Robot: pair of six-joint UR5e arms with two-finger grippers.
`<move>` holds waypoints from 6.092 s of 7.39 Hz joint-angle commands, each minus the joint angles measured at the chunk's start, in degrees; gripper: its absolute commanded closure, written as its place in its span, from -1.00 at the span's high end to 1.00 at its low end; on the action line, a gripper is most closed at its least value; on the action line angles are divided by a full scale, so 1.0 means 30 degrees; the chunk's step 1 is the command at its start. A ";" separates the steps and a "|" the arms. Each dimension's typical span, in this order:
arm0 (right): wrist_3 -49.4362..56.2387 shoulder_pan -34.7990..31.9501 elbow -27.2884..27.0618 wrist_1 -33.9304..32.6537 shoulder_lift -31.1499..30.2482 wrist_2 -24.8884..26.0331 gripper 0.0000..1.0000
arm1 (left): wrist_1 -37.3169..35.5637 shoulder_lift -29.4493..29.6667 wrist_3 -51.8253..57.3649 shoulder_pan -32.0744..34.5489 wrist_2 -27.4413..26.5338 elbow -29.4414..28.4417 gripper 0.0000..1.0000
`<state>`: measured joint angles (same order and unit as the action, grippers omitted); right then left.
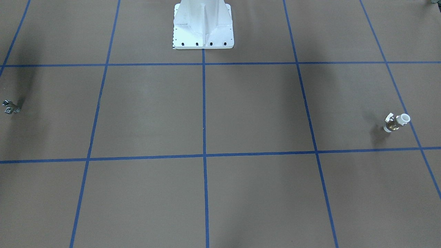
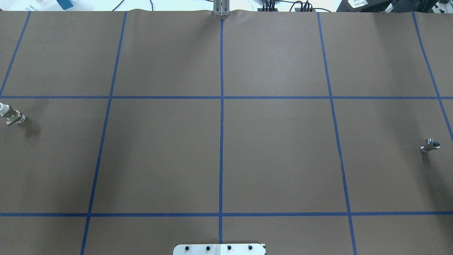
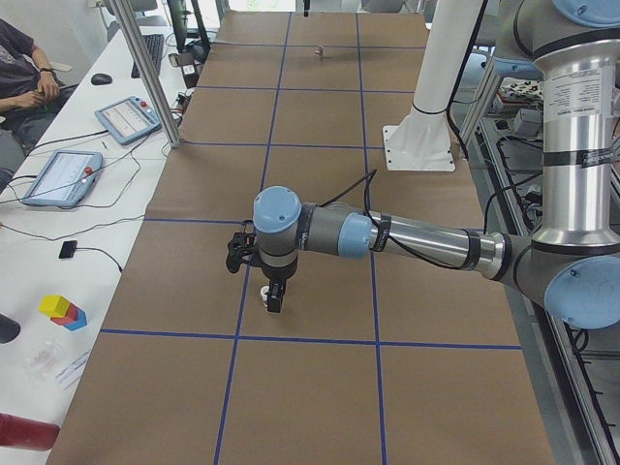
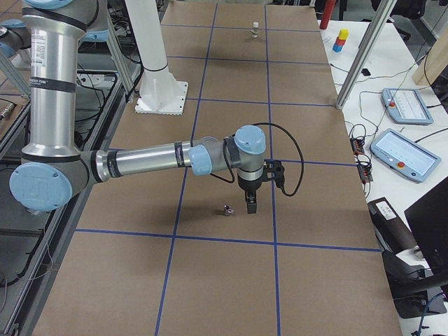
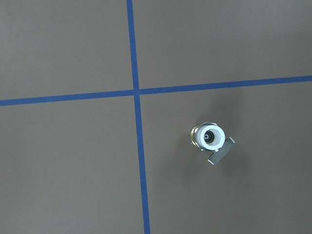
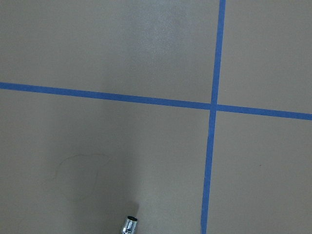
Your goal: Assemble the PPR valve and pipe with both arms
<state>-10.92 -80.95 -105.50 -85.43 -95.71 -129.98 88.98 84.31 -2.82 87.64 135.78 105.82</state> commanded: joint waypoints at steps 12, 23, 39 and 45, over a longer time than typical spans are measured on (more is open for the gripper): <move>-0.0081 0.2109 0.0038 0.0967 -0.0031 -0.0589 1.00 | 0.0927 0.1097 -0.3635 -0.3338 0.0414 -0.0174 0.99; -0.3128 0.3896 0.1299 0.3692 -0.1291 -0.0355 0.99 | 0.5286 0.1836 -0.3072 -0.5777 -0.2047 -0.4180 0.98; -0.3186 0.3867 0.1504 0.4951 -0.1320 -0.0413 0.99 | 0.5234 0.3594 -0.2985 -0.5894 -0.1959 -0.6473 -0.33; -0.3186 0.3867 0.1415 0.4951 -0.1291 -0.0413 0.99 | -0.1526 0.7535 -0.7058 -0.6648 0.0413 -0.1795 -1.00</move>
<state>-20.42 -69.35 -101.26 -70.58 -99.60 -131.22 89.98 102.18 -16.64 69.40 136.51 95.78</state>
